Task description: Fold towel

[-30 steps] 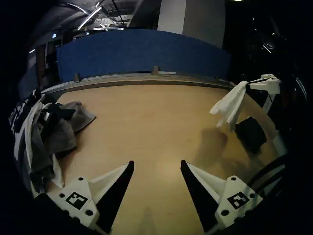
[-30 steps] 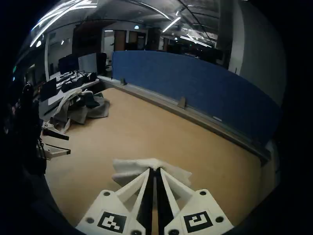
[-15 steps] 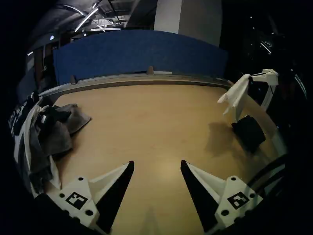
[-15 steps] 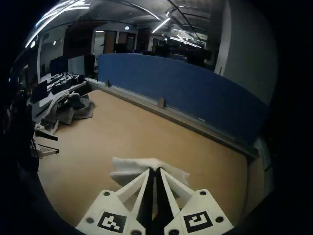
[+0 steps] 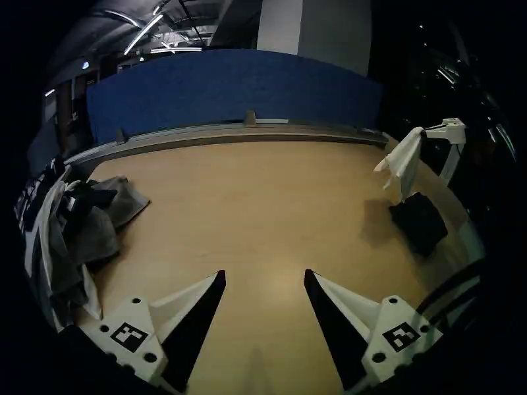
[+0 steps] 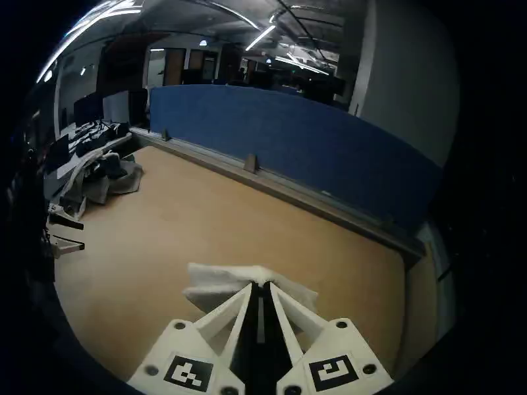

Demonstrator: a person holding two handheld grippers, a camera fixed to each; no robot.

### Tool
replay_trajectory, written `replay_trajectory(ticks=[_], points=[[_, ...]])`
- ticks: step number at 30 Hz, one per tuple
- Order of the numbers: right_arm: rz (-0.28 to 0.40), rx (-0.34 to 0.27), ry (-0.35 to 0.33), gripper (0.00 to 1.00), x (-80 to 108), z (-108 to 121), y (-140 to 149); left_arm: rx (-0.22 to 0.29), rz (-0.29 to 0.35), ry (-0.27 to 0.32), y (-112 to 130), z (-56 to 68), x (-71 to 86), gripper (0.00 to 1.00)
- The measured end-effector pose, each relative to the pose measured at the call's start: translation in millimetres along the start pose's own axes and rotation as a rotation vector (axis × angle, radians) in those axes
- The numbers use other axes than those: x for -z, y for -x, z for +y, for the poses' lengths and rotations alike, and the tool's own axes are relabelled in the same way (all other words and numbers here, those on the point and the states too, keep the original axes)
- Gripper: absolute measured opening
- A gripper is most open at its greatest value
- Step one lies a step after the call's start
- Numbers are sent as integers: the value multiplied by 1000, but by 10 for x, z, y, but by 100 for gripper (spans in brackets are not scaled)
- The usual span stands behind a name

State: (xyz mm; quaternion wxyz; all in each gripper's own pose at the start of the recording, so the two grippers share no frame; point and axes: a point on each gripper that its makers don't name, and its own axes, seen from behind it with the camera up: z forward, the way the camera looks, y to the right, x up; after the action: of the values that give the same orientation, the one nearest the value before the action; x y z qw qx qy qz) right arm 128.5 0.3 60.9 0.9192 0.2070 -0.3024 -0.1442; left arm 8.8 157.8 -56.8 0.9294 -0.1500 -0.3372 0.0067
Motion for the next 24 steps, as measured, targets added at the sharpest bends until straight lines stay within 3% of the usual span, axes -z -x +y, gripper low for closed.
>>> replay_trajectory(ticks=[9, 17, 24], points=[[-23, -24, 2, 4, 3, 77, 220, -6, -4, -3, 6, 44, -1, 88], [-49, -63, 13, 4, 256, 73, 593, -23, -4, 6, -31, 118, -12, 88], [-84, -132, 46, 4, 527, 158, 1055, -42, -11, 18, -17, 209, -1, 88]])
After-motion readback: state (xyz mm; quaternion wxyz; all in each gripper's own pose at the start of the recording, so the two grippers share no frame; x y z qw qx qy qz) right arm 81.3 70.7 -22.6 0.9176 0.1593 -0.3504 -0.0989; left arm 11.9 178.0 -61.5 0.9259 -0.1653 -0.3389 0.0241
